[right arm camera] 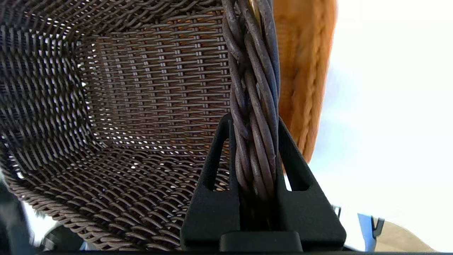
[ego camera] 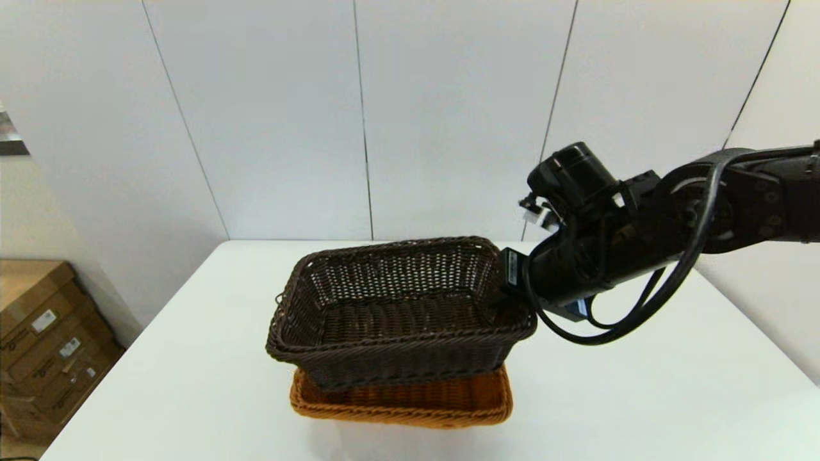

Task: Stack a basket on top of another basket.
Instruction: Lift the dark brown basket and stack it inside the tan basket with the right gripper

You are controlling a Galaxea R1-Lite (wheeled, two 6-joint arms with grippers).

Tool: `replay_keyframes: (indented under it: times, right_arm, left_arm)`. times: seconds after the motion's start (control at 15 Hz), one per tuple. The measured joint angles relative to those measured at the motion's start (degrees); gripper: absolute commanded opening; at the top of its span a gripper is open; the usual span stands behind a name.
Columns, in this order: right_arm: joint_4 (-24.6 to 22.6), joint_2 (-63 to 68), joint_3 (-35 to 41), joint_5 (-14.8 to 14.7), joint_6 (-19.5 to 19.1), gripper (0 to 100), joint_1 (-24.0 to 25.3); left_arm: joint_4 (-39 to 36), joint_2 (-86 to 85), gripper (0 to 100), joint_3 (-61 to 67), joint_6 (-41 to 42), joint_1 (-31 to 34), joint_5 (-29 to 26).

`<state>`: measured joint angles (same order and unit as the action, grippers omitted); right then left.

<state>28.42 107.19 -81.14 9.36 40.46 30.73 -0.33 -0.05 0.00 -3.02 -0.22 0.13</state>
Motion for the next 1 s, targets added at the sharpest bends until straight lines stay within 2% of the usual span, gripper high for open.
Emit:
replay_keyframes:
  times: [0.27,1.0]
  right_arm:
    - [-4.58,2.47,-0.72,-0.22,0.22,0,-0.23]
    - [-4.66,3.89,3.41,-0.11,0.55,0,-1.18]
  left_arm:
    - [0.02,0.00,100,0.00,0.00,-0.02,0.09]
    - [0.02,0.00,100,0.00,-0.17,-0.02,0.80]
